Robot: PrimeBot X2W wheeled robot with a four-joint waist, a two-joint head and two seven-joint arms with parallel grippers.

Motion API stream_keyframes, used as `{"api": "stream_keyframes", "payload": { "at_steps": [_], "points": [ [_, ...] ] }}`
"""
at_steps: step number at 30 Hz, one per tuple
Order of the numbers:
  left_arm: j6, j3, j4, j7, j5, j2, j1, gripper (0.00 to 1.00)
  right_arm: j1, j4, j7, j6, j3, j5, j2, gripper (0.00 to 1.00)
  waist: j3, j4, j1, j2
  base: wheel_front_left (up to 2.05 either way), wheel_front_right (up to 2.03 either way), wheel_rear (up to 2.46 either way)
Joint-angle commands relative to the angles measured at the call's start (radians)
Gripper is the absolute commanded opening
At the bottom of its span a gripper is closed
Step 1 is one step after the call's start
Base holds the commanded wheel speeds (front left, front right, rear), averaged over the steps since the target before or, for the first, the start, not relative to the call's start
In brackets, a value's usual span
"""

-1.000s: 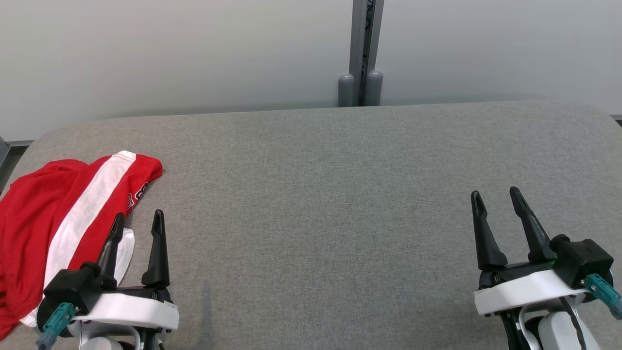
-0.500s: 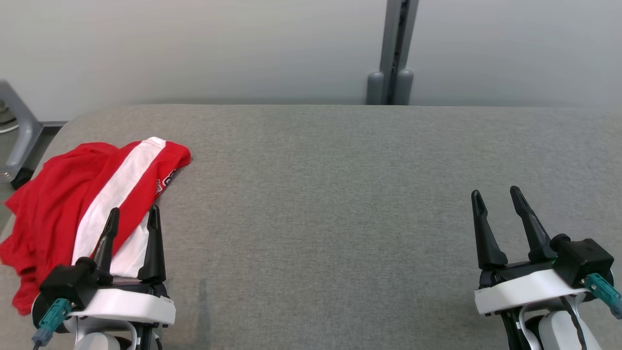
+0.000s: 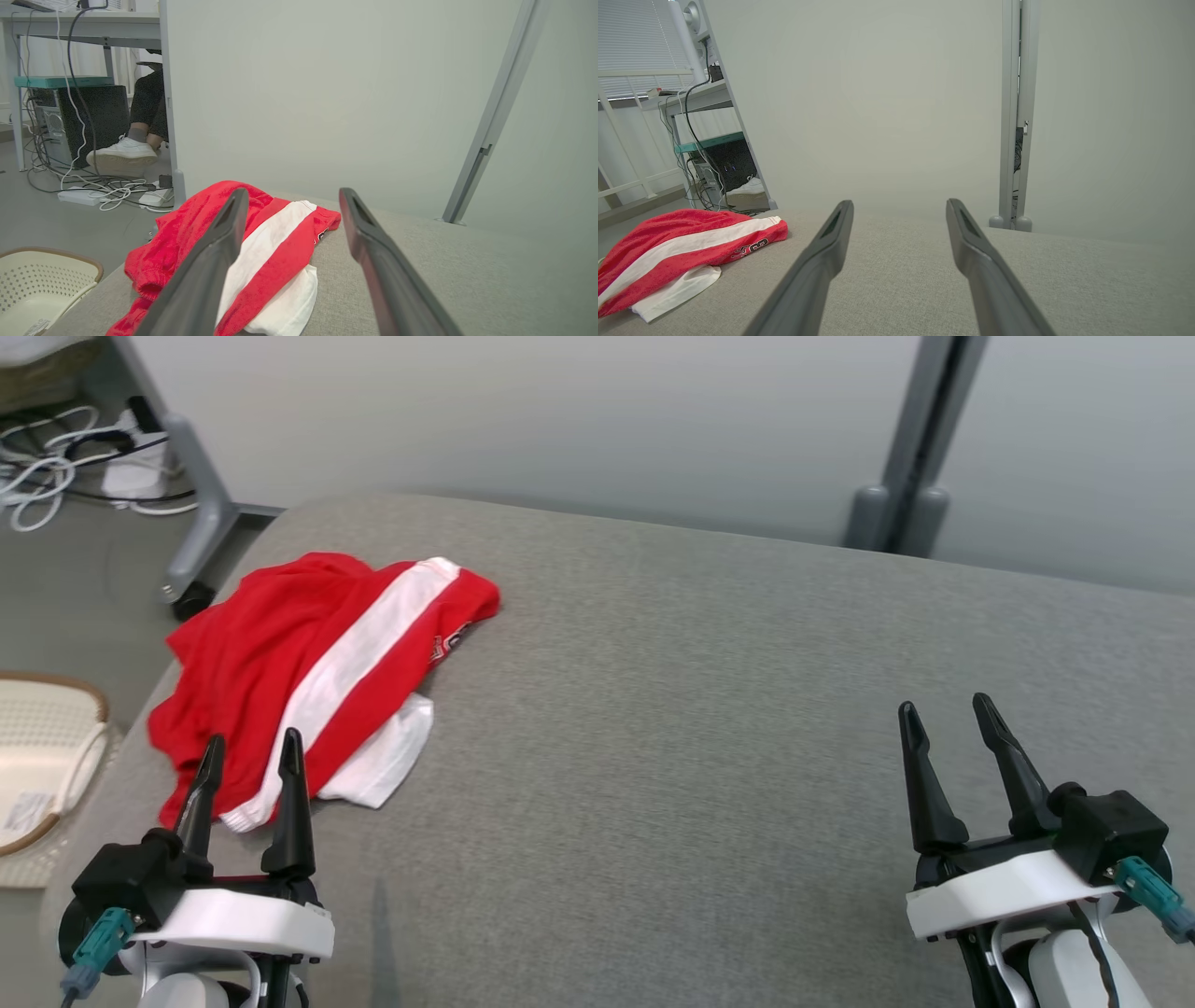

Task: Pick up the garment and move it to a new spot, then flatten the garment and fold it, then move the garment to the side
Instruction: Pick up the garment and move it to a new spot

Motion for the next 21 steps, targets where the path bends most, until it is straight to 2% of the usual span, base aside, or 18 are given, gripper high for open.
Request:
{"api": "stream_keyframes", "payload": {
  "at_steps": [1, 12, 21],
  "points": [
    [0.0, 0.001, 0.003, 0.0, 0.002, 0.004, -0.017, 1.0, -0.011, 0.001, -0.005, 0.001, -0.001, -0.003, -0.007, 1.0, 0.0, 0.039, 0.0, 0.0, 0.0, 0.0, 0.0],
    [0.0, 0.004, 0.016, 0.0, 0.012, 0.004, -0.004, 1.0, -0.003, 0.022, -0.005, 0.001, 0.026, 0.01, -0.007, 1.0, -0.031, 0.186, 0.0, 0.0, 0.0, 0.0, 0.0],
    [0.0, 0.01, 0.013, 0.0, 0.021, 0.004, 0.016, 1.0, 0.011, 0.024, -0.005, 0.001, 0.047, 0.03, -0.007, 1.0, -0.057, 0.233, 0.0, 0.0, 0.0, 0.0, 0.0]
  ]
}}
